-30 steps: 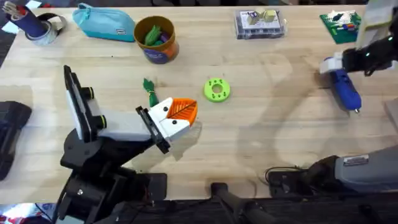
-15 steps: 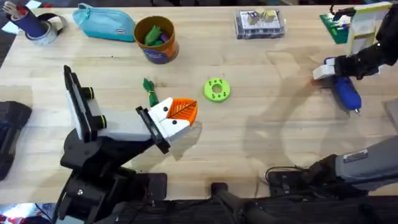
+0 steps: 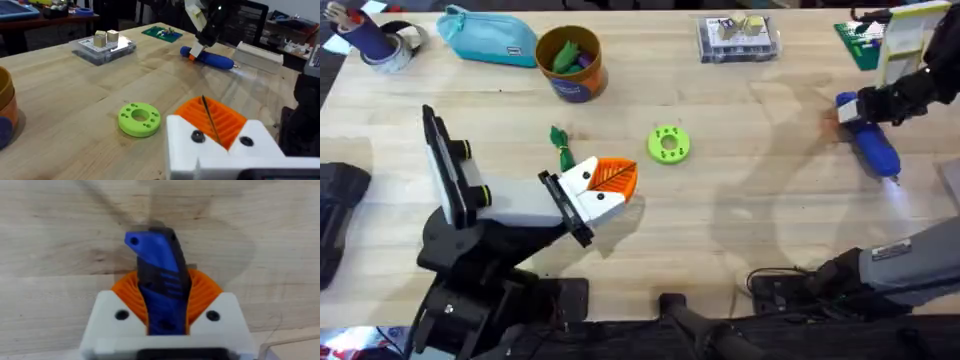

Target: Pick up the gripper from the table and insert it into the empty holder that is missing its gripper. Then pick up a screw, insert it into the mounting hole, and use the screwdriver to tighten it. Finally, clean up the table by picking up the vegetable and placing it into the bucket.

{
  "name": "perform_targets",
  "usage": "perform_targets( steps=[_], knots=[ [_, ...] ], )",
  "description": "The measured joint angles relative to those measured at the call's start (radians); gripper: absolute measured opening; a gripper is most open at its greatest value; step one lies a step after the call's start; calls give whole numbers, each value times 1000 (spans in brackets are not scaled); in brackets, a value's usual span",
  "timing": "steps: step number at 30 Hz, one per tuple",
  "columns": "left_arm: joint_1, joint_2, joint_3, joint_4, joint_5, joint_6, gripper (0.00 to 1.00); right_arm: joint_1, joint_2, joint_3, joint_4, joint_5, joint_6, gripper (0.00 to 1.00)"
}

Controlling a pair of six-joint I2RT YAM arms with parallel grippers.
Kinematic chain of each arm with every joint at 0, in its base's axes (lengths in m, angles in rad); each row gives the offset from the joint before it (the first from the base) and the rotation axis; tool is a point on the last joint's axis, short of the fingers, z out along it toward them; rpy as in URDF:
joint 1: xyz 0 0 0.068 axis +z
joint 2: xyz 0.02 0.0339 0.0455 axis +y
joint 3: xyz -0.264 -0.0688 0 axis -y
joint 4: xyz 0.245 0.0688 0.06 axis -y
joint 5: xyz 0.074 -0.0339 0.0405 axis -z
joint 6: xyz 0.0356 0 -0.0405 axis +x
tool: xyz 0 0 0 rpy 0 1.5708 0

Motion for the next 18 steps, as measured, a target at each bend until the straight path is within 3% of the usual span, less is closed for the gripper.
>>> perform_targets(
  steps=[2, 3, 12, 18],
  knots=[
    [0, 0, 0, 0, 0, 0, 10, 0, 5, 1, 6, 0, -3, 54],
    [0, 0, 0, 0, 0, 0, 10, 1, 6, 1, 4, 2, 0, 25],
    [0, 0, 0, 0, 0, 0, 10, 0, -13, -8, 4, 15, 36, 25],
    [0, 0, 0, 0, 0, 0, 10, -3, -112, -34, -25, 34, 76, 25]
  ],
)
